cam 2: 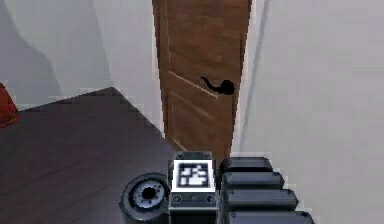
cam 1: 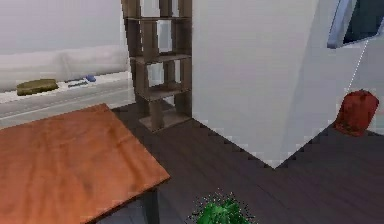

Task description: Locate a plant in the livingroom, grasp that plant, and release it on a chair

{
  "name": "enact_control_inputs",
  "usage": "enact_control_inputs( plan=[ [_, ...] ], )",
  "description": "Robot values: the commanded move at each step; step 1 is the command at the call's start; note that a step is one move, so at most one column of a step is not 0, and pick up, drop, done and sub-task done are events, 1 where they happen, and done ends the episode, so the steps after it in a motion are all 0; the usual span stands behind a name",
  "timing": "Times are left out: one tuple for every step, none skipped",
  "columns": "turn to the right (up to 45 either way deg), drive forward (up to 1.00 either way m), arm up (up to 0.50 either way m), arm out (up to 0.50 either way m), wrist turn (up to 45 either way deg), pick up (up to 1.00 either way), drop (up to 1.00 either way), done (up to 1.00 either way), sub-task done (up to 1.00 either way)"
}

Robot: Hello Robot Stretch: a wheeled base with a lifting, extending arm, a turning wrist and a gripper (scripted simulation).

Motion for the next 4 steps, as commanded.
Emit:
enact_control_inputs(
  plan=[
    [0.0,0.15,0.0,0.0,0.0,0.0,0.0,0.0,0.0],
    [45.0,0.0,0.0,0.0,0.0,0.0,0.0,0.0,0.0],
    [3.0,0.0,0.0,0.0,0.0,0.0,0.0,0.0,0.0],
    [-45.0,0.0,0.0,0.0,0.0,0.0,0.0,0.0,0.0]
  ],
)
